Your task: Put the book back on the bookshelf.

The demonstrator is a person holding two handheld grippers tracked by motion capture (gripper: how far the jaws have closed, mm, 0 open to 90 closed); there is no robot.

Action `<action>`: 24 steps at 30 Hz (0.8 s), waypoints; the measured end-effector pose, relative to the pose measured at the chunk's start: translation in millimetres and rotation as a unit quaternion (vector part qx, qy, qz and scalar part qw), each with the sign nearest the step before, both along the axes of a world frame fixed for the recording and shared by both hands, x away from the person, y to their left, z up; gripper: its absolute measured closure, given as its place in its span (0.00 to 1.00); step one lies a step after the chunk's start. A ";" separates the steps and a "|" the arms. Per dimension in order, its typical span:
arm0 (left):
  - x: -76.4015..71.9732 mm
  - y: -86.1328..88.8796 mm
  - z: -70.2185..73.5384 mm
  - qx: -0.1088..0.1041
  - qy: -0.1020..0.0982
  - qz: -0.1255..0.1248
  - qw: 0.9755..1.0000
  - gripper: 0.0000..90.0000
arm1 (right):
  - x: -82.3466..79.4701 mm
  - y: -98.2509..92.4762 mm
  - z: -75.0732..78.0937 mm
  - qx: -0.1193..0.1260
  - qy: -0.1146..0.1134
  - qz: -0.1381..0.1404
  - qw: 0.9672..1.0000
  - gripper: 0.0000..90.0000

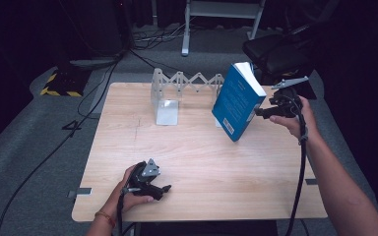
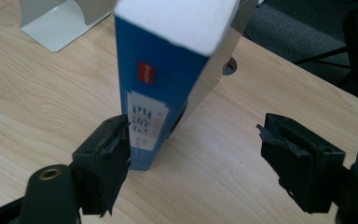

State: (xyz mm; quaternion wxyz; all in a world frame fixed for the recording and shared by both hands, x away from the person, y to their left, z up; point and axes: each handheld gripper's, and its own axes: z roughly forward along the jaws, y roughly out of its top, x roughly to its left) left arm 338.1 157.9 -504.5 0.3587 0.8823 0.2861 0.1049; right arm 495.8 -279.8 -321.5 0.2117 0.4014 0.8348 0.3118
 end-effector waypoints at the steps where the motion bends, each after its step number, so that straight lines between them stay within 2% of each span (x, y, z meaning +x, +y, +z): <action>1: 0.0 0.0 0.0 0.000 0.000 0.000 1.000 0.18 | -0.9 -1.9 -2.5 -0.004 0.001 0.002 1.000 0.27; 5: 0.0 0.0 0.0 0.000 0.000 0.000 1.000 0.18 | -2.7 -5.9 -8.8 -0.001 0.002 0.009 1.000 0.27; 9: 0.0 0.0 0.0 0.000 0.000 0.000 1.000 0.18 | -5.4 -9.8 -17.3 -0.015 0.002 0.017 1.000 0.28; 10: 0.0 0.0 0.0 0.000 0.000 0.000 1.000 0.18 | -6.6 -10.2 -19.1 -0.019 0.001 0.018 1.000 0.28; 12: 0.0 0.0 0.0 0.000 0.000 0.000 1.000 0.18 | -10.0 -12.0 -22.9 -0.025 -0.017 0.019 0.999 0.30; 15: 0.0 0.0 0.0 0.000 0.000 0.000 1.000 0.18 | -12.5 -14.5 -28.4 -0.025 -0.018 0.031 0.999 0.30; 18: -0.1 -0.2 0.0 0.000 0.000 0.001 1.000 0.18 | -15.7 -17.3 -36.1 -0.037 -0.024 0.038 0.998 0.30; 24: -0.1 -0.2 0.0 0.000 0.000 0.001 1.000 0.18 | -21.8 -22.9 -48.2 -0.037 -0.025 0.040 0.998 0.30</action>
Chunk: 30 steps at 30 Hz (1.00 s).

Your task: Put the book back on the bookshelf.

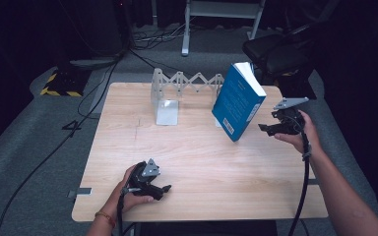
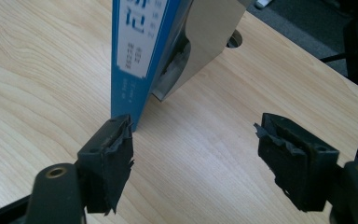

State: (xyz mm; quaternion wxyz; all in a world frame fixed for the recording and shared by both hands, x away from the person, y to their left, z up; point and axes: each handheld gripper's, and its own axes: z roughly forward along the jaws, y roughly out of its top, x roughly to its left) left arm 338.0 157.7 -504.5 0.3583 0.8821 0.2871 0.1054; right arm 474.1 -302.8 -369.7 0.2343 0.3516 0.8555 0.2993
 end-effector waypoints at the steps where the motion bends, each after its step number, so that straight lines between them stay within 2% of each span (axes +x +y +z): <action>1: 0.0 0.0 0.0 0.000 0.000 0.000 1.000 0.18 | -1.7 -1.1 -2.6 0.001 -0.002 0.003 1.000 0.30; 3: 0.0 0.0 0.0 0.000 0.000 0.000 1.000 0.18 | -5.2 -3.4 -8.7 0.003 0.002 0.010 1.000 0.30; 4: -0.1 0.0 -0.1 0.000 0.000 0.000 1.000 0.18 | -9.0 -5.0 -14.8 -0.003 -0.002 0.009 1.000 0.30; 6: 0.0 0.0 0.0 0.000 0.000 0.000 1.000 0.18 | -10.6 -7.0 -18.7 -0.001 0.009 0.013 1.000 0.29; 8: 0.0 0.0 0.0 0.000 0.000 0.000 1.000 0.18 | -15.5 -10.7 -24.1 0.003 -0.005 0.013 1.000 0.31; 12: 0.0 -0.1 0.0 0.000 0.000 0.001 1.000 0.18 | -24.0 -17.5 -36.1 0.001 0.003 0.019 1.000 0.31; 14: -0.1 -0.2 0.0 0.000 0.000 0.001 1.000 0.18 | -30.3 -22.6 -41.2 0.002 -0.004 0.017 1.000 0.30; 20: -0.2 -0.3 0.0 0.000 0.000 0.002 1.000 0.18 | -44.5 -37.4 -55.2 0.015 -0.001 0.013 1.000 0.30; 23: -0.2 -0.3 0.0 0.000 0.000 0.002 1.000 0.18 | -53.8 -44.1 -63.9 0.010 0.000 0.013 1.000 0.30; 28: -0.2 -0.3 0.0 0.000 0.000 0.002 1.000 0.18 | -68.2 -52.9 -77.0 0.009 -0.009 0.021 1.000 0.30; 30: -0.2 -0.3 0.0 0.000 0.000 0.002 1.000 0.18 | -74.4 -56.4 -83.6 0.012 -0.004 0.026 1.000 0.29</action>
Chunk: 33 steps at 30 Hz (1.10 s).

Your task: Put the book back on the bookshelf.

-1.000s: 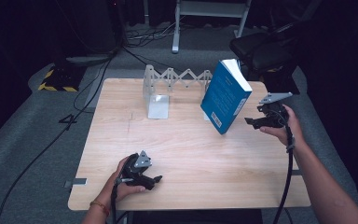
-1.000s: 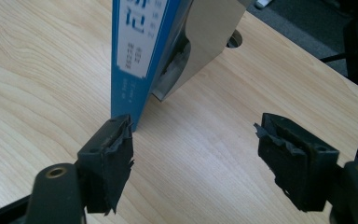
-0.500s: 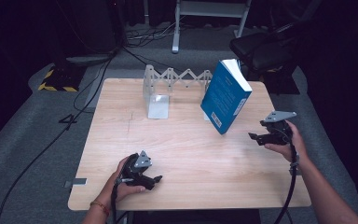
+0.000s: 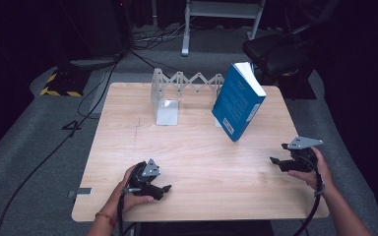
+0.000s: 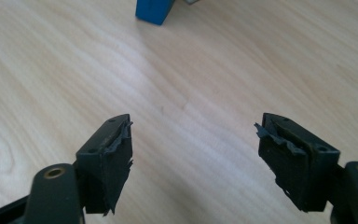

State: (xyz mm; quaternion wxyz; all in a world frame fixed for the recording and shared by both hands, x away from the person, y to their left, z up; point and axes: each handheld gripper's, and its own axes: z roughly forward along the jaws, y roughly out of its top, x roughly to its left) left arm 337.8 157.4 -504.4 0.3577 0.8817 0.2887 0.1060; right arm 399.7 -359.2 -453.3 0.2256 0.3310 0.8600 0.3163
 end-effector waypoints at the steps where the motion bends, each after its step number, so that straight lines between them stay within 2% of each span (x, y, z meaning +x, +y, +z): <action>1: 0.0 0.0 0.0 0.000 0.000 0.000 1.000 0.18 | -2.9 -1.6 -2.5 -0.004 -0.002 0.005 1.000 0.29; 7: 0.0 0.0 0.0 0.000 0.000 0.000 1.000 0.18 | -16.8 -9.9 -14.5 -0.005 -0.005 0.012 1.000 0.29; 11: 0.0 0.0 0.0 0.000 0.000 0.000 1.000 0.18 | -25.9 -18.9 -24.4 -0.001 0.001 0.013 1.000 0.28; 12: 0.0 0.0 0.0 0.000 0.000 0.000 1.000 0.18 | -31.2 -26.1 -31.9 0.008 0.012 0.012 1.000 0.28; 14: 0.0 0.0 0.0 0.000 0.000 0.000 1.000 0.18 | -34.4 -30.9 -36.8 0.011 0.013 0.003 1.000 0.28; 19: -0.4 -0.2 0.1 0.000 0.000 0.003 1.000 0.18 | -42.2 -46.0 -46.3 0.052 0.027 -0.010 0.998 0.26; 22: -0.4 -0.2 0.0 0.000 0.000 0.003 1.000 0.18 | -44.1 -51.5 -50.7 0.084 0.039 -0.021 0.996 0.24; 33: -1.2 -0.5 -0.1 -0.001 0.001 0.007 1.000 0.18 | -44.4 -51.9 -51.0 0.084 0.040 -0.022 0.995 0.23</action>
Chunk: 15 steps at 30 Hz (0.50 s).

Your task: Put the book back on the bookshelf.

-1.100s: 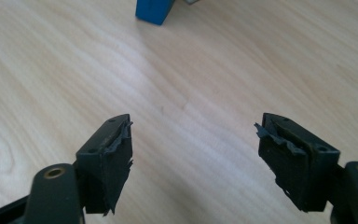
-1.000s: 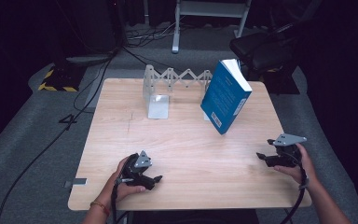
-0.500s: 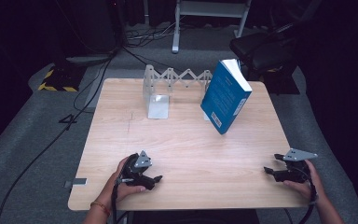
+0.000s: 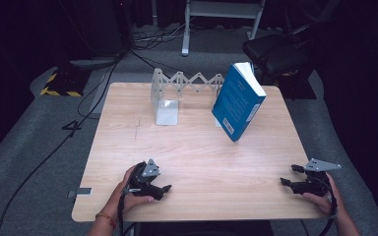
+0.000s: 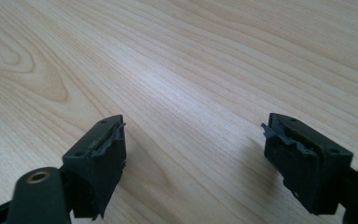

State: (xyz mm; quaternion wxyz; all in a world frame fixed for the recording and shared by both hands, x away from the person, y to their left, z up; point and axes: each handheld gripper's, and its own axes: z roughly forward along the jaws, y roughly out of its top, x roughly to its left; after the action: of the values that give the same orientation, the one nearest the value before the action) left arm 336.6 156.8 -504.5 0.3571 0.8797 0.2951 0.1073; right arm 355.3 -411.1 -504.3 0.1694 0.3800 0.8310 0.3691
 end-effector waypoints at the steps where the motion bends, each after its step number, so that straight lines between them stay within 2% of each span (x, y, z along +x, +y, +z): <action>1: 0.0 0.0 0.0 0.000 0.000 0.000 1.000 0.18 | 0.4 0.4 0.1 0.000 0.000 -0.002 1.000 0.23; 15: 1.4 0.5 0.1 0.002 0.000 0.000 1.000 0.17 | 0.8 0.6 0.0 -0.001 -0.001 -0.003 1.000 0.23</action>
State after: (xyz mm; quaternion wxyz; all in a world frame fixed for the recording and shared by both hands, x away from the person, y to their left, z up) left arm 337.9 157.3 -504.4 0.3557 0.8801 0.2954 0.1080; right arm 356.1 -410.5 -504.3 0.1717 0.3817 0.8300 0.3685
